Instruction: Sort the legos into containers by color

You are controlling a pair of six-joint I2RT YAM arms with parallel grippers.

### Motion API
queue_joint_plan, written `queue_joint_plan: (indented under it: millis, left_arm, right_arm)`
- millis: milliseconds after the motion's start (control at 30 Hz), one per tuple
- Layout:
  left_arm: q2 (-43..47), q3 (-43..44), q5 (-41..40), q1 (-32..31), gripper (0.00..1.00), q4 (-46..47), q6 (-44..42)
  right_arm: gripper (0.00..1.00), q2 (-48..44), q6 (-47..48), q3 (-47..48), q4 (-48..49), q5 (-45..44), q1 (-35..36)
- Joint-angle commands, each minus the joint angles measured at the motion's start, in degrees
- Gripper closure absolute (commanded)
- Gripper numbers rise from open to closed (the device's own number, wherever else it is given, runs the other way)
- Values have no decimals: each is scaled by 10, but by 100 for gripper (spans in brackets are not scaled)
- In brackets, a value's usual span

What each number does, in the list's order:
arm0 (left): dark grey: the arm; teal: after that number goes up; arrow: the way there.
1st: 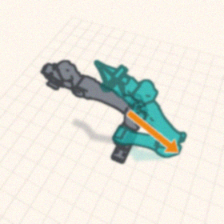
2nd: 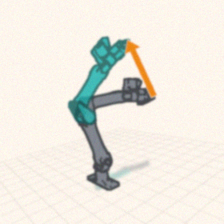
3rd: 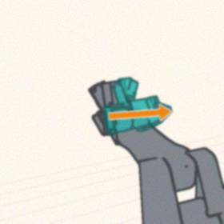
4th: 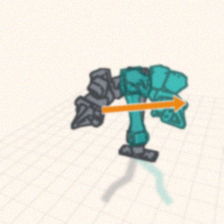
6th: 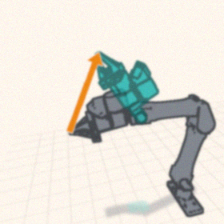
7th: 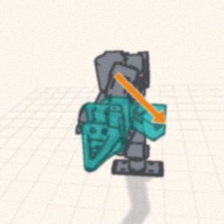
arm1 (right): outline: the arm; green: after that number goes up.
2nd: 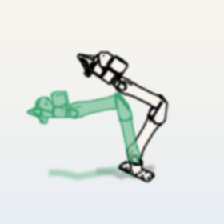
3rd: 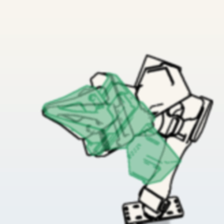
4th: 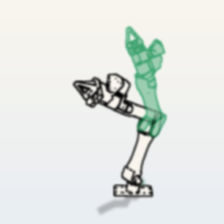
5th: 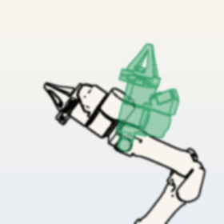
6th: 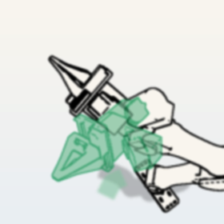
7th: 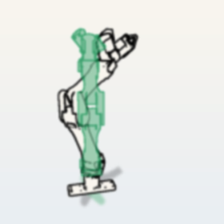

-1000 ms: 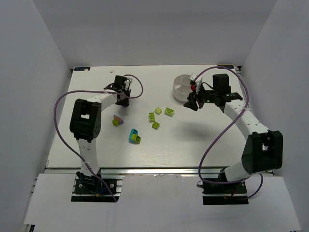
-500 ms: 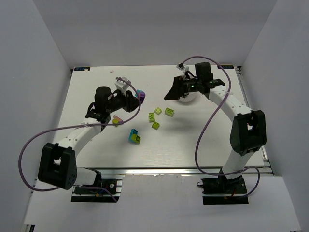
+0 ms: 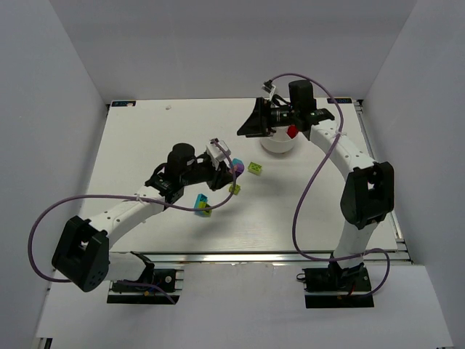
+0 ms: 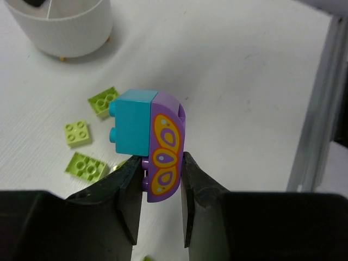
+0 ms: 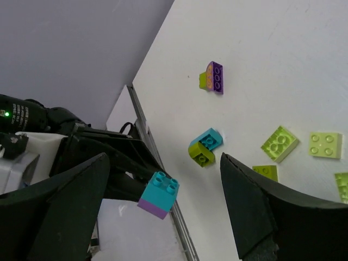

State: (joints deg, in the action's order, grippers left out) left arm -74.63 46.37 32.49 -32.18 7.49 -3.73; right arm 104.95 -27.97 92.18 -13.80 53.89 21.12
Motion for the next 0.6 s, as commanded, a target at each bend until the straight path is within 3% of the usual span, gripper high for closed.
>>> queue_joint_plan:
  millis: [0, 167, 567]
  left_arm:
    - [31, 18, -88, -14, 96, -63, -89]
    - [24, 32, -128, -30, 96, -71, -124]
    - [-3, 57, -120, -46, 97, -94, -143]
  right_arm:
    - [13, 1, 71, 40, -90, -15, 13]
    - [15, -15, 123, 27, -170, -66, 38]
    - [19, -19, 124, 1, -178, -92, 74]
